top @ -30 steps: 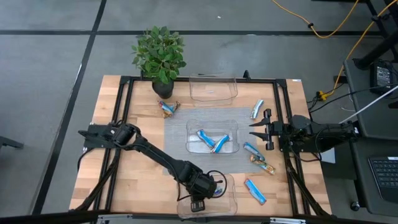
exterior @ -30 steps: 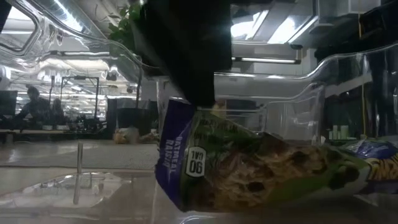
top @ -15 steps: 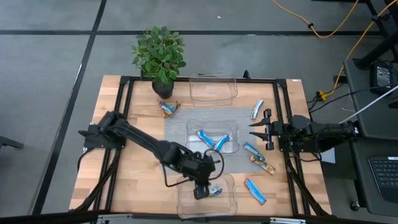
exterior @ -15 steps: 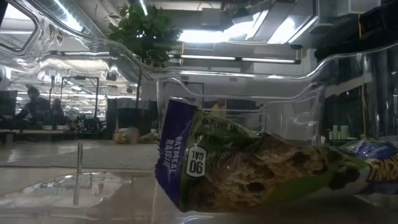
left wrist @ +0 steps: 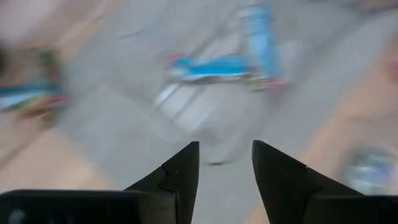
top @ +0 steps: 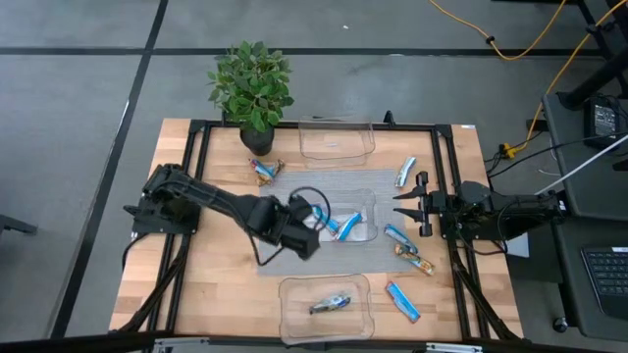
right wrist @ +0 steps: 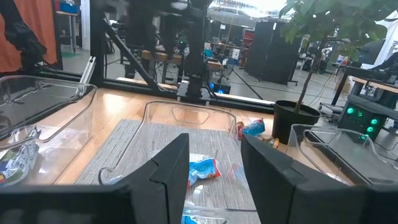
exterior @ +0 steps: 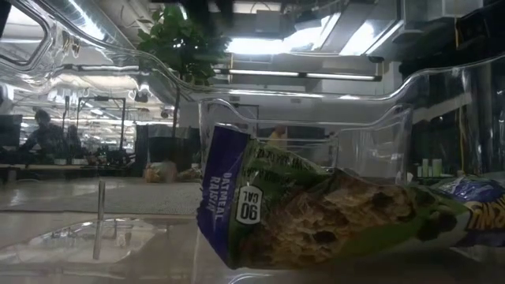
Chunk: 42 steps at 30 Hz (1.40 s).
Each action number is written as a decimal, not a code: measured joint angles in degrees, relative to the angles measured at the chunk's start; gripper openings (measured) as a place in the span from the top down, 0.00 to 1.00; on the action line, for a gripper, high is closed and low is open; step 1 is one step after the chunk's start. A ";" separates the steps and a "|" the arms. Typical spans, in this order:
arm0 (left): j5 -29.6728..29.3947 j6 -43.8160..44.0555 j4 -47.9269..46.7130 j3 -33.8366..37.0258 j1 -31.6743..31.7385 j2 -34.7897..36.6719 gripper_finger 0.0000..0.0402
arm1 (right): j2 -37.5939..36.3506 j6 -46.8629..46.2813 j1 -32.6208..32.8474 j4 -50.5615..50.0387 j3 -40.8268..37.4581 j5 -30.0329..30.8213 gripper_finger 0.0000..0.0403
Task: Pick and place Granola Bars by type
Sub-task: Put the red granola bar into the middle transparent bin
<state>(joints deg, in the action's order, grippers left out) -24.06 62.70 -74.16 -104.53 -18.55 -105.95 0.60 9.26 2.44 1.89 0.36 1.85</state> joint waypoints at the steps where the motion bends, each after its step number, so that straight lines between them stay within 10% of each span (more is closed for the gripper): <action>1: -0.27 1.20 -2.93 0.00 0.88 0.00 0.65 | 0.00 0.00 -0.01 0.00 0.02 0.00 0.63; 15: -7.91 5.54 -14.56 15.90 12.62 2.38 0.65 | 0.02 0.00 -0.02 -0.02 0.01 -0.16 0.63; 31: -1.59 -1.43 18.18 47.96 29.71 21.77 0.65 | 0.02 0.18 -0.02 -0.02 0.02 -0.27 0.63; 42: 2.33 -13.01 30.92 52.66 40.48 24.47 0.63 | 0.02 0.24 -0.02 0.02 0.02 0.02 0.63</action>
<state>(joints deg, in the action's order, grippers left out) -21.73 49.70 -43.24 -51.87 21.94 -81.48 0.62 9.50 2.42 1.91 0.38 1.87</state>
